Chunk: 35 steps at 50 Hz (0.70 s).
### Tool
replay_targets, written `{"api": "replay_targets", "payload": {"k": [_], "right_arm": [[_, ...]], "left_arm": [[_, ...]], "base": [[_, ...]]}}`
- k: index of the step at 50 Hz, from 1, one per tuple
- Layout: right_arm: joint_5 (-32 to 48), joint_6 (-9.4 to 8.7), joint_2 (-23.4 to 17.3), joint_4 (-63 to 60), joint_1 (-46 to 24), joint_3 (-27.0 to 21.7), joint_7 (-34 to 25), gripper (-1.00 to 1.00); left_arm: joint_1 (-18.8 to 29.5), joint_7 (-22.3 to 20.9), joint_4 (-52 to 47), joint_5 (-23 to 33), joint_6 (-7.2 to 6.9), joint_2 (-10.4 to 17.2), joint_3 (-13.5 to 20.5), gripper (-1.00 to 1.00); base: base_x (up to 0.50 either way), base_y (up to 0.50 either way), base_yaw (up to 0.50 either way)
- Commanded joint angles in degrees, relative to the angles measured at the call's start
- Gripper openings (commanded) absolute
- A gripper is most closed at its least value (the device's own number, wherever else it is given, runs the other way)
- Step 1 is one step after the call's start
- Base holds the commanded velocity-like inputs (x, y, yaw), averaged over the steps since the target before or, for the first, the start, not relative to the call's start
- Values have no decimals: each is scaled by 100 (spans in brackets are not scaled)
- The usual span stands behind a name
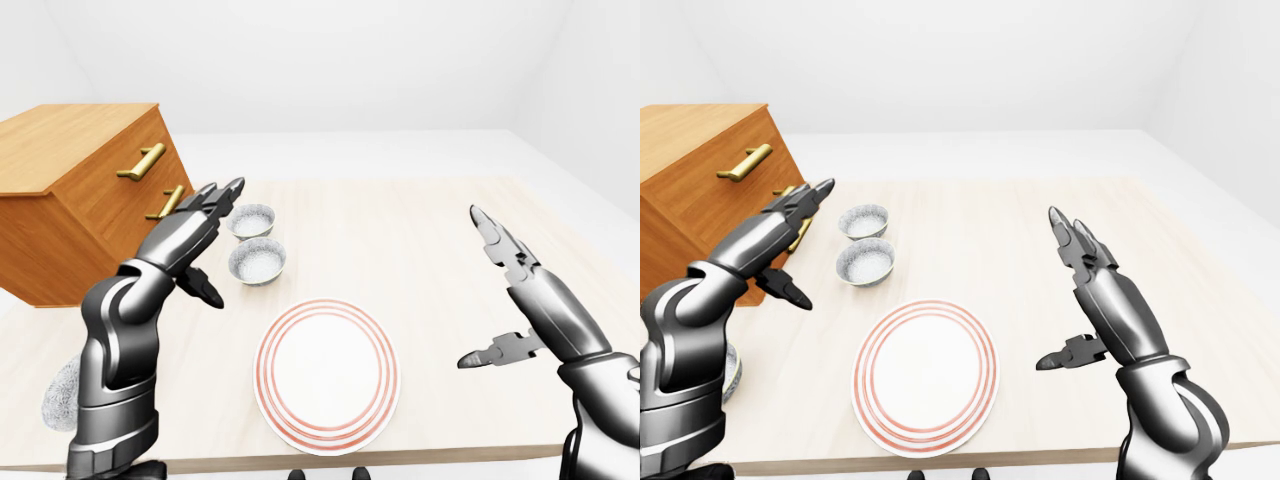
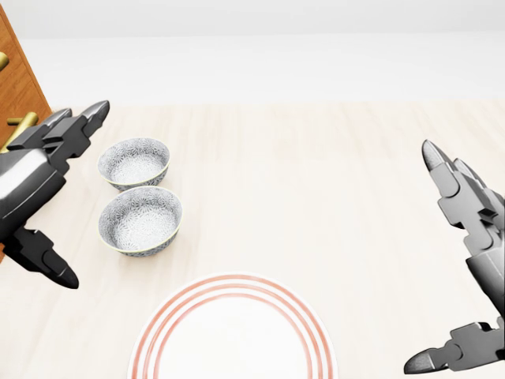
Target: Put the bowl in the middle on the plate.
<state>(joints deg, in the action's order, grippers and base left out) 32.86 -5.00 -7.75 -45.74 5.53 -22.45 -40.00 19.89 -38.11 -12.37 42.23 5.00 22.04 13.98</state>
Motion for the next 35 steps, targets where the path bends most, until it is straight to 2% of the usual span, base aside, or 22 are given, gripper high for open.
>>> {"api": "replay_targets", "payload": {"k": [1,8,19,26,35], "right_arm": [[11,0,-3,5,-4,10,0,100],[45,0,-15,11,-27,34,0,100],[37,0,-17,51,-27,38,0,100],[36,0,-22,27,-37,34,0,100],[30,0,-26,20,-37,31,0,100]], "left_arm": [[727,-11,642,203,0,90,-326,100],[1328,114,1387,547,0,208,-492,100],[1587,396,1890,1000,0,103,-695,100],[1702,395,2024,1239,0,84,-790,100],[1677,546,2198,1651,0,28,-870,100]], "base": [[0,0,0],[0,0,0],[0,0,0],[0,0,0],[0,0,0]]}}
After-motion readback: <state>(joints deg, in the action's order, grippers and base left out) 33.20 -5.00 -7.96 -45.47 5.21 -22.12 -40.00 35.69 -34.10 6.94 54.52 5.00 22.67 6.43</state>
